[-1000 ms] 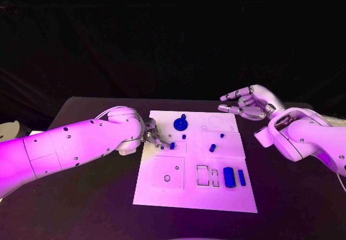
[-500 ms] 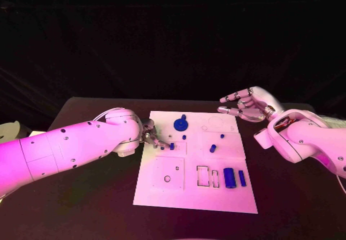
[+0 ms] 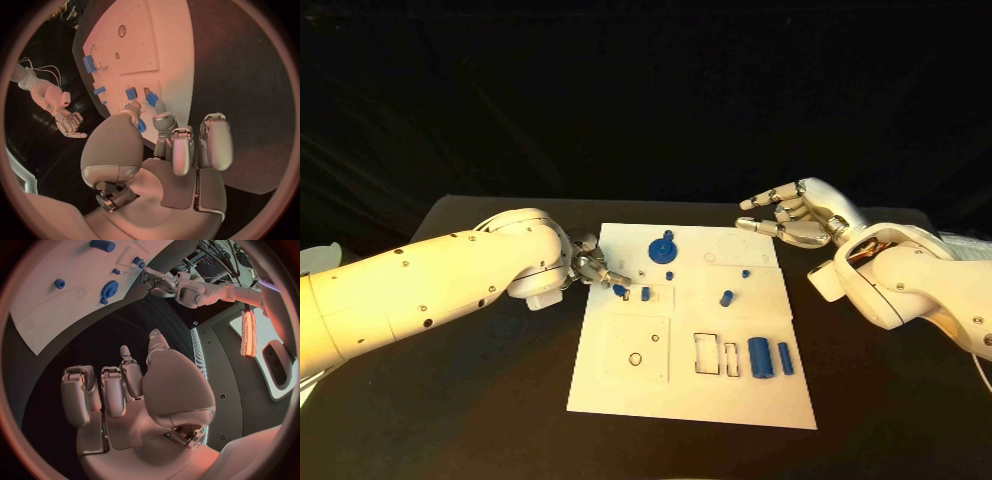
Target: Assemble the parts on the task board
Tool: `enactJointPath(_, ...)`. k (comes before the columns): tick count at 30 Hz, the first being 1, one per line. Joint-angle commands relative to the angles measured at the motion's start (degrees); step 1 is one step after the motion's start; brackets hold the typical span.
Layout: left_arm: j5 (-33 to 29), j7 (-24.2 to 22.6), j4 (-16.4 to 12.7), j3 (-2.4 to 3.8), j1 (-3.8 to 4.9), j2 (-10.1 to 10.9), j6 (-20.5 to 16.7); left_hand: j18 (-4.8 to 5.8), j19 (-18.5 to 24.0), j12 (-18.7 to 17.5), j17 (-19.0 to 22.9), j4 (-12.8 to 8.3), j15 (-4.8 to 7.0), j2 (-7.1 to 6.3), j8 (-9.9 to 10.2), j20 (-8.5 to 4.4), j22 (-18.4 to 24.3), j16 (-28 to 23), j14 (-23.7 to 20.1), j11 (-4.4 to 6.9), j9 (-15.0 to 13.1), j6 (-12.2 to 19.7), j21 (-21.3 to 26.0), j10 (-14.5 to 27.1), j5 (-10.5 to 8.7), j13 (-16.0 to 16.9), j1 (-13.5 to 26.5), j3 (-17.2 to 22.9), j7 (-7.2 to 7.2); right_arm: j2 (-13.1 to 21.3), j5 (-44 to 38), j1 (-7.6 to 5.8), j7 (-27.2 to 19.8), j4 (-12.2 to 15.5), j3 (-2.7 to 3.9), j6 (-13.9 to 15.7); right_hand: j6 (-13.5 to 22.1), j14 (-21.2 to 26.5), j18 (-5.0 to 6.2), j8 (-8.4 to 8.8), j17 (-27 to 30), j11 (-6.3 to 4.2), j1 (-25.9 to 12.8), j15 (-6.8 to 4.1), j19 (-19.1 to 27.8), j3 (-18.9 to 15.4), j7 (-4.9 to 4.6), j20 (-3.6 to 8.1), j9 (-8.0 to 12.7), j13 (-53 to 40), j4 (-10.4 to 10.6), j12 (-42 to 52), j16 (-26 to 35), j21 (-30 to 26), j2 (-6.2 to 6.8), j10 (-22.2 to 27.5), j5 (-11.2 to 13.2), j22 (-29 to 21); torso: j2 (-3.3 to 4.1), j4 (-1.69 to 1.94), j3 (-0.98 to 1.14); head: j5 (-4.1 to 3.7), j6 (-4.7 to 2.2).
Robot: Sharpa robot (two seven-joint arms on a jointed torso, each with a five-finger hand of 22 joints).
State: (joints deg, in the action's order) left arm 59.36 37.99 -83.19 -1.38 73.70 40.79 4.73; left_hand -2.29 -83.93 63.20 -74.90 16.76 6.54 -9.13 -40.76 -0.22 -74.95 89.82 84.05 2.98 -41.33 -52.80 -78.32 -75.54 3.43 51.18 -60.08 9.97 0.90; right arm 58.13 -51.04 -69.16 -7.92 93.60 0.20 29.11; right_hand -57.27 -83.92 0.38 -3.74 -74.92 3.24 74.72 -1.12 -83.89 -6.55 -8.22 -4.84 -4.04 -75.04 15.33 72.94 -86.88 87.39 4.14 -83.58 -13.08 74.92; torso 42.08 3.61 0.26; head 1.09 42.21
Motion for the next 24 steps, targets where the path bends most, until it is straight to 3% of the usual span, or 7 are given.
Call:
enactJointPath(1,-4.5,0.1,-0.1,0.13,0.33,0.2,-0.7,-0.64,-1.7,-0.2,-15.1,0.1,-0.35,-0.54,0.2,0.28,-7.1,0.2,5.9,-0.03,0.1,0.3,0.2,0.4,-0.01,0.0,-0.2,0.1,0.02,-0.2,-0.4,0.17,0.0,-0.1,0.00,-0.8,0.2,-4.7,0.79,0.02,-9.3,0.03,0.2,0.15,-3.5,-0.3,0.03,-0.25,-0.1,-6.2,-0.1,-0.2,0.4,-0.3,-0.16,0.5,0.3,10.5,0.03,0.01,0.01,0.07,-0.08)
enactJointPath(8,-5.2,0.0,0.4,0.23,0.60,0.2,-0.6,-0.62,-1.7,-0.2,-15.1,0.0,-0.40,-0.52,0.3,0.33,-7.2,0.2,5.9,-0.06,0.2,0.3,0.2,0.4,0.02,0.0,-0.3,0.1,0.05,-0.3,-0.3,0.29,0.0,-0.1,-0.01,-0.8,0.2,-4.7,0.79,0.01,-9.3,0.03,0.2,0.15,-3.5,-0.3,0.03,-0.25,-0.1,-6.2,-0.1,-0.2,0.4,-0.3,-0.23,0.5,0.2,10.5,0.01,0.02,0.02,-0.03,-0.08)
enactJointPath(14,-4.2,0.0,1.3,0.25,0.70,0.2,-0.1,-0.65,-1.7,-0.1,-15.1,-0.2,-0.55,0.43,0.9,0.51,-7.1,0.2,5.9,-0.22,0.9,0.5,0.4,0.6,-0.02,-0.2,-2.9,1.3,0.26,-0.3,-0.3,0.31,0.0,-0.1,-0.01,-0.8,0.2,-4.7,0.79,0.01,-9.3,0.03,0.2,0.15,-3.5,-0.3,0.03,-0.25,-0.1,-6.2,-0.1,-0.2,0.4,-0.3,-0.23,0.5,0.2,10.5,0.03,0.06,-0.02,0.04,-0.10)
enactJointPath(20,-1.9,-0.4,2.4,0.25,0.80,-0.3,2.6,-0.82,-1.5,-1.0,-15.1,-0.2,-1.27,-0.40,4.0,1.06,-6.5,0.2,5.9,-1.22,3.7,2.4,1.4,1.5,-0.14,-1.7,-5.8,0.6,1.50,-0.3,-0.3,0.32,0.0,-0.1,-0.01,-0.8,0.2,-4.7,0.79,0.01,-9.3,0.03,0.2,0.15,-3.5,-0.3,0.03,-0.25,-0.1,-6.2,-0.1,-0.2,0.4,-0.3,-0.23,0.5,0.2,10.5,0.00,0.05,-0.06,0.17,-0.25)
enactJointPath(24,0.6,-0.8,3.4,0.23,0.85,-1.2,4.6,-0.92,-1.3,-1.4,-15.1,-0.1,-2.21,-1.01,7.7,1.83,-6.1,0.2,5.9,-2.33,7.1,4.4,2.2,2.1,-0.14,-2.7,-6.7,-2.2,2.86,-0.3,-0.3,0.32,-0.1,-0.1,-0.01,-0.8,0.2,-4.8,0.78,0.01,-9.4,0.03,0.3,0.15,-3.5,-0.3,0.03,-0.25,-0.1,-6.2,-0.1,-0.1,0.3,-0.3,-0.30,0.5,0.2,10.6,0.00,0.11,-0.08,0.29,-0.35)
